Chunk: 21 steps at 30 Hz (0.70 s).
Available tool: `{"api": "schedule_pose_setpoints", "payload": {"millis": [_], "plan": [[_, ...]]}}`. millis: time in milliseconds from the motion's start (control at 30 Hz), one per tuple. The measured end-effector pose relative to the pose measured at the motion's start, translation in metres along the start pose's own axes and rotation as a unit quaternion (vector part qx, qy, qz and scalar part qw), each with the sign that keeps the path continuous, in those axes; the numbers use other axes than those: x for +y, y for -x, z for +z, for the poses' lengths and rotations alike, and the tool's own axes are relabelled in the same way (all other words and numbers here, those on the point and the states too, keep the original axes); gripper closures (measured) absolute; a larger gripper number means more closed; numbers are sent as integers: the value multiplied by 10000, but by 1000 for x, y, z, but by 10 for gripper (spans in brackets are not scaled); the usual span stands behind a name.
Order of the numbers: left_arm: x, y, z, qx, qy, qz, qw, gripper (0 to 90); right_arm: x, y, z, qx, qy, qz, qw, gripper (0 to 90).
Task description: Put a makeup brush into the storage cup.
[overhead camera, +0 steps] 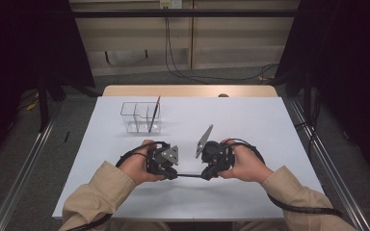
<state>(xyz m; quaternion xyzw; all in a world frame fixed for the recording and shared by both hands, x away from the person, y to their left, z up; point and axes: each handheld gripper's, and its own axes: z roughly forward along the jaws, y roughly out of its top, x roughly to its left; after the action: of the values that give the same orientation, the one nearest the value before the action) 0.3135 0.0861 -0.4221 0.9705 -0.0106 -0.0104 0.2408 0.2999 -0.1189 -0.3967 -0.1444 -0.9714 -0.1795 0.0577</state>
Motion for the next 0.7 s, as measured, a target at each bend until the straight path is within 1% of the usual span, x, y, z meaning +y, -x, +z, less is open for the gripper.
{"api": "schedule_pose_setpoints", "payload": {"millis": [67, 100, 200, 233, 267, 300, 333, 367, 433, 500, 600, 633, 667, 700], "plan": [[1, 1, 0, -54, -58, 77, 9999, 827, 0, 0, -1, 23, -3, -7, 10000, 838], [1, 1, 0, -37, -83, 105, 9999, 833, 1, 0, -1, 28, 8, -7, 10000, 838], [2, 1, -1, -80, -116, 119, 9998, 843, 1, 1, -1, 16, 62, -123, 9999, 837], [1, 1, -1, -105, -126, 98, 9998, 846, 2, 1, -2, 19, 76, -113, 9999, 837], [1, 1, -1, -149, -142, 149, 9997, 850, 1, 2, -3, 45, 124, -165, 9998, 837], [1, 3, -1, -192, -151, 165, 9996, 857, 1, 3, -3, 53, 138, -148, 9998, 833], [1, 4, 0, -209, -165, 108, 9996, 860, 1, 3, -3, 62, 158, -125, 9998, 831], [1, 3, 0, -257, -206, 117, 9994, 862, 1, 4, -4, 127, 188, -150, 9996, 829], [0, 2, 0, -267, -194, 112, 9994, 863, 1, 5, -4, 143, 250, -139, 9995, 826], [0, 2, -1, -286, -163, 52, 9994, 863, 2, 6, -5, 120, 307, -168, 9993, 821], [0, 3, -2, -321, -156, 49, 9993, 864, 1, 7, -6, 147, 376, -158, 9991, 818], [0, 4, -2, -332, -131, 50, 9993, 864, 1, 7, -5, 165, 435, -158, 9988, 816], [1, 3, -2, -341, -127, 36, 9993, 865, 1, 7, -5, 189, 457, -129, 9987, 805], [1, 3, -2, -386, -135, 30, 9992, 865, 1, 7, -5, 178, 480, -112, 9986, 775]]}}
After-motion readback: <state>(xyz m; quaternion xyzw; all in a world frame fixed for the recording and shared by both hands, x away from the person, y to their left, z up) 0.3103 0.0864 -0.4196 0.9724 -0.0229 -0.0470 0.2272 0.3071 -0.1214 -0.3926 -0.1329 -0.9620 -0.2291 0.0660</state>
